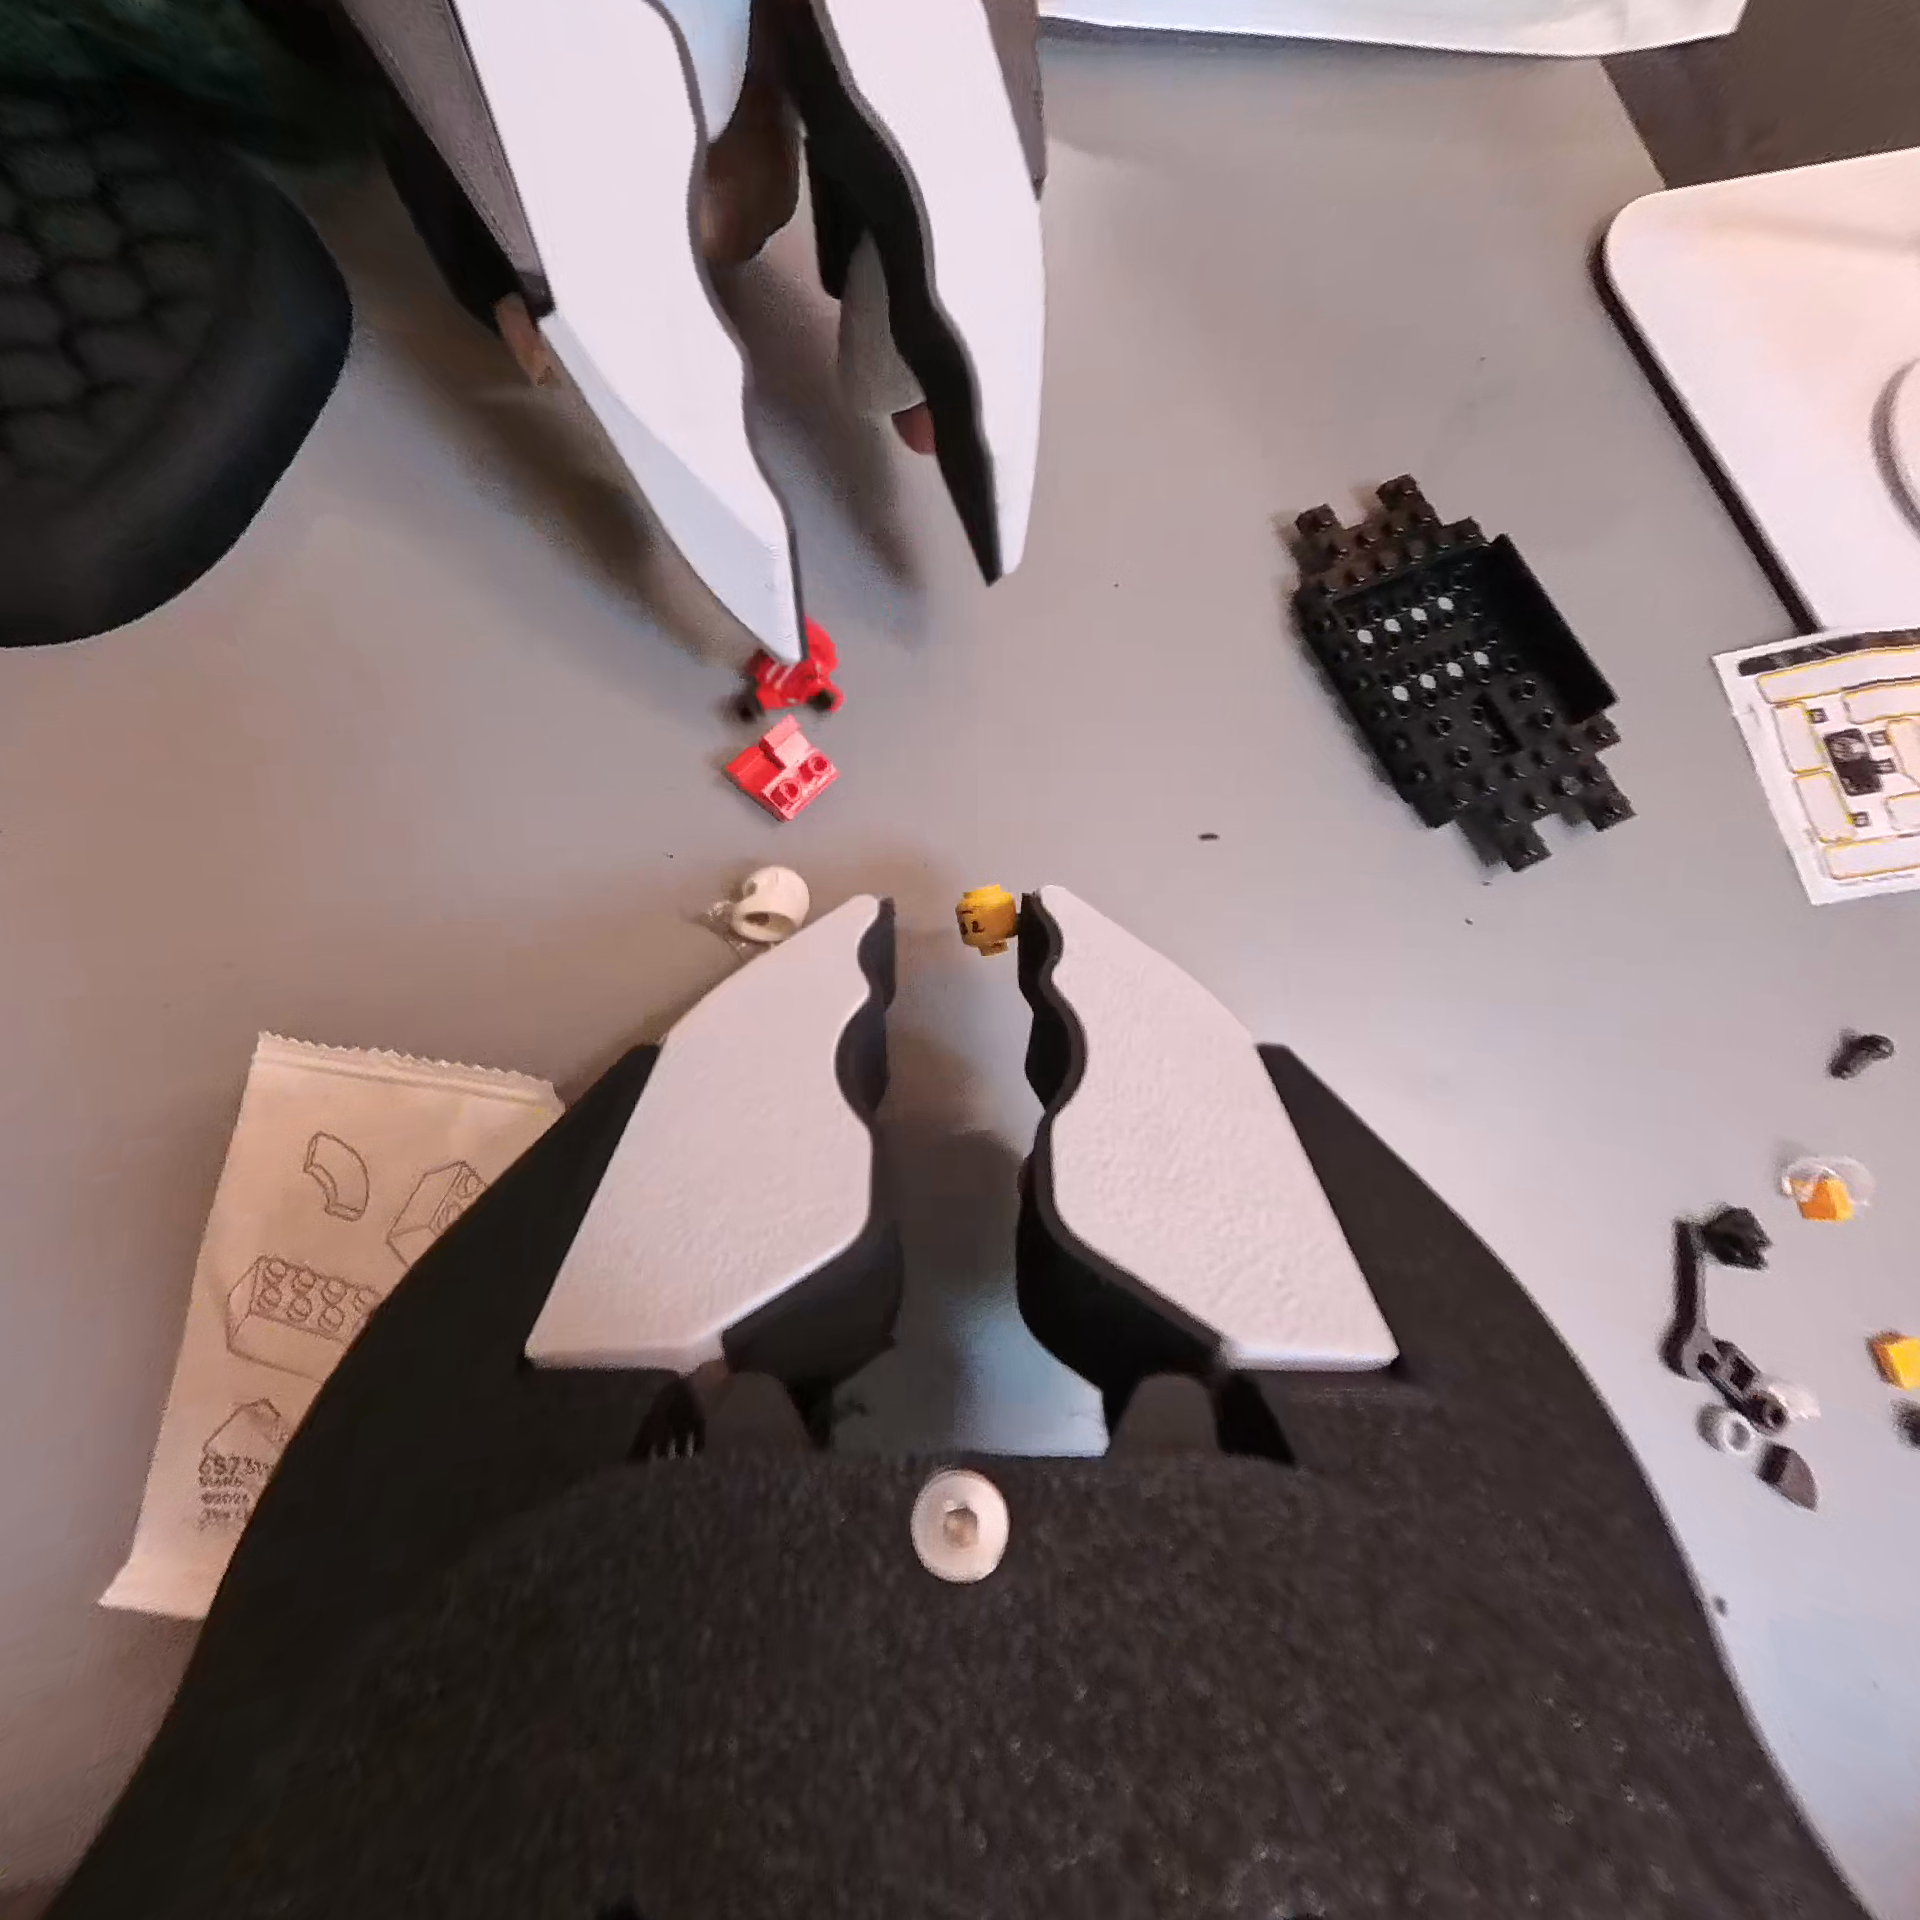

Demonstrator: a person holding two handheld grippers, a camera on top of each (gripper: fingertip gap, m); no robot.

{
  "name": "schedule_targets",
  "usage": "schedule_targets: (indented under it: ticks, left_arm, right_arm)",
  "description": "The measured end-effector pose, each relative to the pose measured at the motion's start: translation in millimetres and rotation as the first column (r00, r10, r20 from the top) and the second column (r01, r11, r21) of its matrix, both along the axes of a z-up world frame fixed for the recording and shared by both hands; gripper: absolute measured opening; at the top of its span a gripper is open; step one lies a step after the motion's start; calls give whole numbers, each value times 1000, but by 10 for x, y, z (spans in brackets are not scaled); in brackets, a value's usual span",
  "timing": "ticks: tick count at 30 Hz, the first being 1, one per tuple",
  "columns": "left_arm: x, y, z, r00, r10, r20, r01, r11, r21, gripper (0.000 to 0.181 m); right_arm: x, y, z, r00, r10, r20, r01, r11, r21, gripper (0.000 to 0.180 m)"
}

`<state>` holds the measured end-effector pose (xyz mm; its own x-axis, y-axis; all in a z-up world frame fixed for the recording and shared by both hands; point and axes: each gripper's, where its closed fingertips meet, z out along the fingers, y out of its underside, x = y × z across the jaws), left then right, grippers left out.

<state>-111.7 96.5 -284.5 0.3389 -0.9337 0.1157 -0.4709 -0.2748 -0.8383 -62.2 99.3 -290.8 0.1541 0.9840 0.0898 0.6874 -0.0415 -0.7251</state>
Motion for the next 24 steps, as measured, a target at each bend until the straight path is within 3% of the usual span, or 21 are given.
schedule_targets:
  ticks: [5, 8, 11, 17, 21, 24]
  left_arm:
    - [30, -20, 66, 999, -16, 41, 15, 999, 29, 47]
    - [52, -24, 75, 999, -15, 50, 14, 999, 33, 44]
    - [115, -47, 99, 998, -16, 67, 13, 999, 31, 38]
    - [-31, 5, 23, 1000, 0, -27, 2, 998, 69, 29]
    - [-132, -260, -37, 982, -172, -74, 172, 985, -7, 31]
    - [-162, -269, -183, 970, -183, -158, 186, 983, 4, 40]
  right_arm:
    - [-51, -57, -22, 1000, 18, -18, -19, 999, -35, 43]
    - [-107, -168, 15, 996, 62, -59, -67, 994, -90, 59]
    - [-144, -188, 63, 996, 75, -54, -78, 996, -54, 65]
    - [188, 64, 187, 999, -23, -40, 24, 1000, 1, 50]
    - [445, 137, 172, 997, -68, -36, 67, 997, -41, 43]
    - [529, 212, 201, 993, -102, -52, 101, 994, -35, 42]
